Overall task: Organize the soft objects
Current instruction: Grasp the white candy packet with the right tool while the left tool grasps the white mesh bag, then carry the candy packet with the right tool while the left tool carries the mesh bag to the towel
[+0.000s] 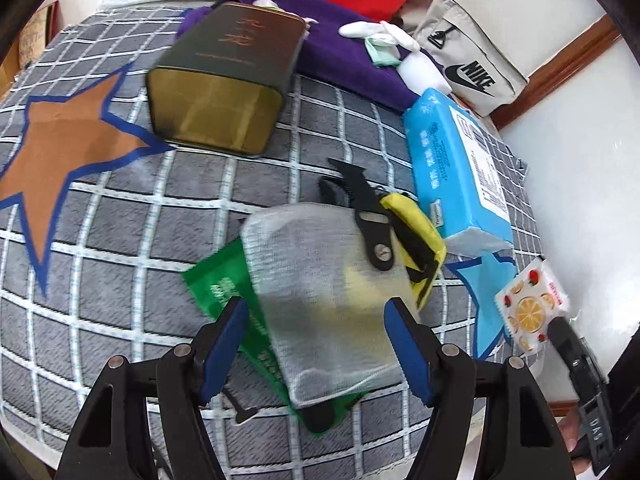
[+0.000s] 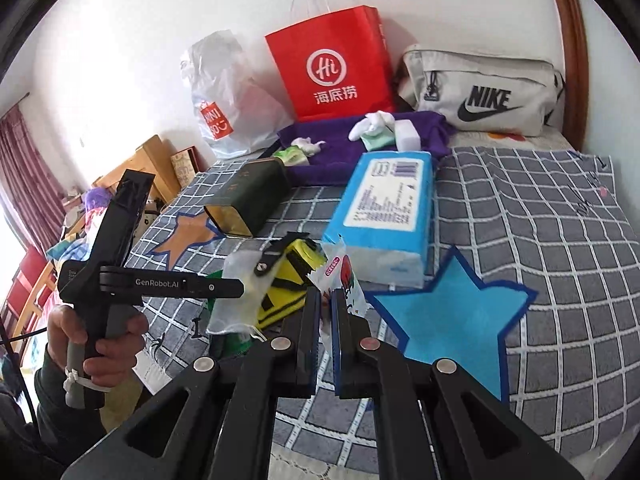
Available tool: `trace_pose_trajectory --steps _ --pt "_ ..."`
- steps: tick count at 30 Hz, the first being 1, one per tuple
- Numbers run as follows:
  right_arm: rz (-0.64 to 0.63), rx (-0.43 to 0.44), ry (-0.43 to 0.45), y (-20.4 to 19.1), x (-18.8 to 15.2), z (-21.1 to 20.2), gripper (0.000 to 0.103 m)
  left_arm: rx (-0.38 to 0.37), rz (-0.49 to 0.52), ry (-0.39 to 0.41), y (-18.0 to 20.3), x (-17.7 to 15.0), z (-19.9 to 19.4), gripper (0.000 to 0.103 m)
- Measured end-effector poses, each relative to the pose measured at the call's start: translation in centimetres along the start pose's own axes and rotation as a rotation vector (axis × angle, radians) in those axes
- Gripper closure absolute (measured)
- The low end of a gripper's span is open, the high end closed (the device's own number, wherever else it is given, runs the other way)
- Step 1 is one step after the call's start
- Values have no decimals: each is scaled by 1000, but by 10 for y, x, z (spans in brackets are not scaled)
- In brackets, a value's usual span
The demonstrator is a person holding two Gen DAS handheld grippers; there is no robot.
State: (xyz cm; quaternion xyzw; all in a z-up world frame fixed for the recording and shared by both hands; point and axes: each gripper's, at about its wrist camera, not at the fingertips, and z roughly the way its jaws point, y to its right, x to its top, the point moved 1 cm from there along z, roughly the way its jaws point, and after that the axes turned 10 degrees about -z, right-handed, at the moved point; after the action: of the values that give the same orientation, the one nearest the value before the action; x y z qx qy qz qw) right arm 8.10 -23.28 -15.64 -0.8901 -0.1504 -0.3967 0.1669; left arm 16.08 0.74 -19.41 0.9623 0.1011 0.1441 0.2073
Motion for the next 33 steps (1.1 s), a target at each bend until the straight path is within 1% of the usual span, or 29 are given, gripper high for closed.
trace_pose_trajectory --steps 6,7,9,11,13,14,16,17,20,22,28,33 --pt "20 -6 -14 9 -11 4 98 46 60 34 16 -1 7 36" --pt "21 -8 -16 9 -12 5 98 52 64 48 17 -2 7 41" --pt "22 -10 -21 9 -15 6 98 64 75 66 19 -4 6 44" --pt "25 -12 -27 10 -16 6 98 59 71 77 18 -4 2 50" --pt "29 -9 -30 10 -17 6 98 25 51 78 15 -4 -5 66" --pt "31 -11 -31 11 -18 6 98 12 45 77 14 -4 -8 70" --pt "34 -12 -32 10 -19 6 98 12 53 90 13 -5 -13 88" --pt "35 -11 -31 10 -19 6 98 28 72 100 12 -6 -16 90" --pt "38 -14 -32 9 -20 7 98 43 76 114 7 -9 -23 93" --pt "41 -15 -36 8 -20 9 98 36 63 126 2 -11 -32 93" --pt "50 -19 -50 5 -23 13 98 63 49 177 -13 -12 -55 94" --pt "83 5 -70 7 -27 20 98 63 28 217 -24 -14 -75 94"
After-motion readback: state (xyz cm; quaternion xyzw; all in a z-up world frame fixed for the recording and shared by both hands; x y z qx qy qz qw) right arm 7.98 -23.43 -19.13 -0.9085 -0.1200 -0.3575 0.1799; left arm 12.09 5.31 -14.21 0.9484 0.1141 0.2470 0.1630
